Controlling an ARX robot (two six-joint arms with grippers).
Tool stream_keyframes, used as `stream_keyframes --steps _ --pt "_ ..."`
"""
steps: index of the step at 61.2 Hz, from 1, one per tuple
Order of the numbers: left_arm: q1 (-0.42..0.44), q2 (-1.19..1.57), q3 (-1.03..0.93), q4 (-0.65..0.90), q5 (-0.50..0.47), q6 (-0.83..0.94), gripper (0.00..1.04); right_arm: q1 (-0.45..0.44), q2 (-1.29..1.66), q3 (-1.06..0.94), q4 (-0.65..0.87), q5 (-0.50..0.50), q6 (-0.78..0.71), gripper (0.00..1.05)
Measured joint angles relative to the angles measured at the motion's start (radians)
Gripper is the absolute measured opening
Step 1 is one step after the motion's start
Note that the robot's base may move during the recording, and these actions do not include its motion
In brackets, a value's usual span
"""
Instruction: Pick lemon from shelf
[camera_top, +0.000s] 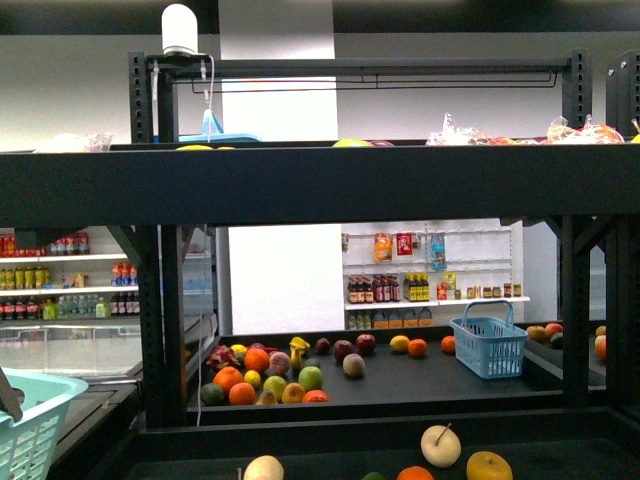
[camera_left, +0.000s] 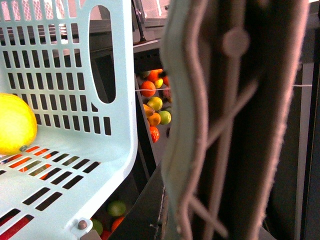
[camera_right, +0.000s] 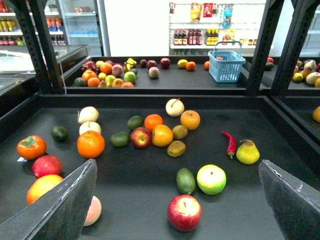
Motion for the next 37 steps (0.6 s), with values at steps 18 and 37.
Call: stream_keyframes --steps 18,37 --pt "0.085 0.065 0.055 0.039 0.026 -0.076 0.13 0.0 0.0 0.0 0.0 0.0 0.0 0.97" --pt "0.161 0.077 0.061 0.07 0.05 -0.097 0.13 0.0 0.0 0.0 0.0 0.0 0.0 0.97"
